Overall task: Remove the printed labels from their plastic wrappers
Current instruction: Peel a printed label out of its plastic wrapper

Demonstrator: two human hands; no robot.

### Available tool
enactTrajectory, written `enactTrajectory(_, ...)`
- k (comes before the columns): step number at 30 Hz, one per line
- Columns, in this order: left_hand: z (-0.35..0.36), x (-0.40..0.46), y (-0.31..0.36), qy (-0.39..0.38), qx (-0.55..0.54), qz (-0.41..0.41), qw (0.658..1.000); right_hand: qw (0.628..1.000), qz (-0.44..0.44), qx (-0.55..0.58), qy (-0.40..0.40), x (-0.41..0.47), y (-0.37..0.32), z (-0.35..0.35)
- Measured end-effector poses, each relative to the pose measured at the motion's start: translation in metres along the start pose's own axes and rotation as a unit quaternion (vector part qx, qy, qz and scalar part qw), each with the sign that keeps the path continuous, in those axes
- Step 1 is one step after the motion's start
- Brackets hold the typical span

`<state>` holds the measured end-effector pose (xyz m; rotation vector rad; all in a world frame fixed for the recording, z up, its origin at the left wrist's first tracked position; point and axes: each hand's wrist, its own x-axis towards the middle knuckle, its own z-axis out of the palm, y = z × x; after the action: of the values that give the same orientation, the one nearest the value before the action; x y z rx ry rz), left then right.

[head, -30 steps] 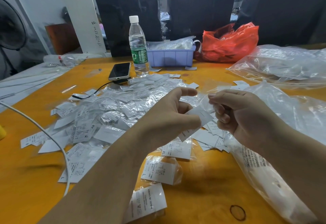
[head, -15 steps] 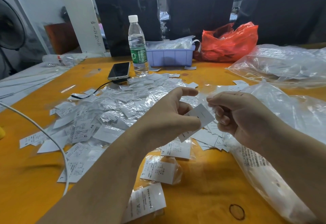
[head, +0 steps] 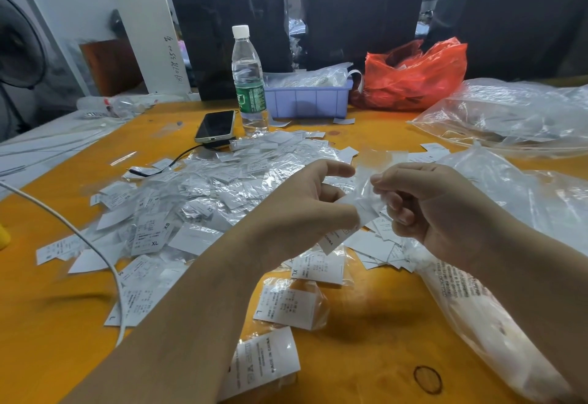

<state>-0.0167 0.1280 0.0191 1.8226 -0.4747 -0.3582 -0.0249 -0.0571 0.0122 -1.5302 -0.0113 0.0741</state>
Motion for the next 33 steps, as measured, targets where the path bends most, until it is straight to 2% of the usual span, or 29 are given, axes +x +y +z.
enactTrajectory(6, 0.0008, -0.0002, -0.0002, 0.022, 0.002, -0.006, 1.0, 1.0, 0.0, -0.005, 0.003, -0.0001, -0.0002, 0.0009)
enactTrajectory(14, -0.0028, 0.0025, -0.0016, 0.094, -0.044, -0.011, 0.995, 0.996, -0.003, 0.064, 0.07, 0.0017, 0.0005, 0.001)
enactTrajectory(23, 0.0011, 0.001, 0.0009, 0.084, -0.077, -0.001, 0.993, 0.993, -0.015, 0.08, 0.086, 0.0018, 0.003, 0.0018)
enactTrajectory(33, 0.0008, 0.0014, -0.0001, 0.078, -0.06, 0.0, 0.995, 0.991, -0.028, 0.091, 0.094, -0.0004, 0.0013, 0.0032)
